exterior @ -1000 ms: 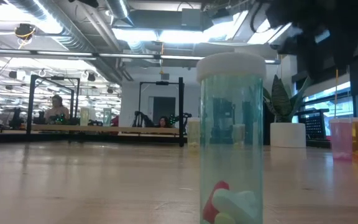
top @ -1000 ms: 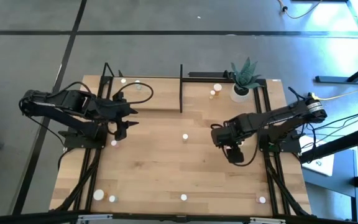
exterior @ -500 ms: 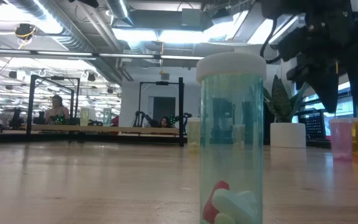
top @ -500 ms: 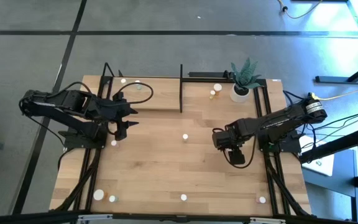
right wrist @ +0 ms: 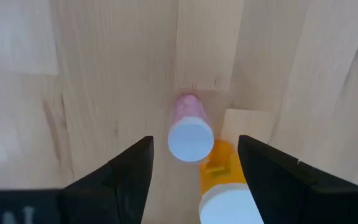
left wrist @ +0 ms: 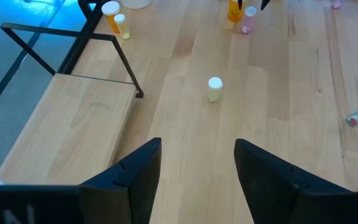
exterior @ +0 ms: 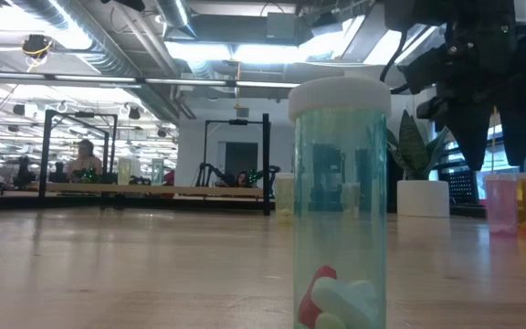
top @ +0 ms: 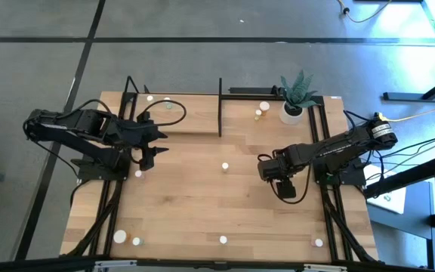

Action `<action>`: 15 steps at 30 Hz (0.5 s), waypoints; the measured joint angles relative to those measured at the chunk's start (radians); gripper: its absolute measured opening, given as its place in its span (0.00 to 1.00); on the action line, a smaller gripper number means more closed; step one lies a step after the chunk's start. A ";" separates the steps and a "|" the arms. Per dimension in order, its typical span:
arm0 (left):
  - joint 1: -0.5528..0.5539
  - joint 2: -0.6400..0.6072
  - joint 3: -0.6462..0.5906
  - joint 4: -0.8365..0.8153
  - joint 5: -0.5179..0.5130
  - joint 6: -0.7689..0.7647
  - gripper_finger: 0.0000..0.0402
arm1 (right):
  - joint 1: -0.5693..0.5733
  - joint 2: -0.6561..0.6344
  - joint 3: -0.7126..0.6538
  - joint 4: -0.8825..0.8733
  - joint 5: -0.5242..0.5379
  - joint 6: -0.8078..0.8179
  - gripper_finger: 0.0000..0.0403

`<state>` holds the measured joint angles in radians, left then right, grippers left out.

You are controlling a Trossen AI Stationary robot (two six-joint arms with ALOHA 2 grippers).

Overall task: Pick and place medicine bottles onto shelf by color
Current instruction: Put the top right pink pill bottle on the shelf

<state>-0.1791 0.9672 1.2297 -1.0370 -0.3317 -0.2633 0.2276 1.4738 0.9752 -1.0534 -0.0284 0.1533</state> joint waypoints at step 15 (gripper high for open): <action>0.000 0.000 0.000 -0.002 0.000 0.003 0.49 | 0.000 0.018 -0.001 0.023 0.000 -0.004 0.59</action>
<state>-0.1791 0.9668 1.2297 -1.0390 -0.3320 -0.2600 0.2276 1.4914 0.9741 -1.0306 -0.0284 0.1496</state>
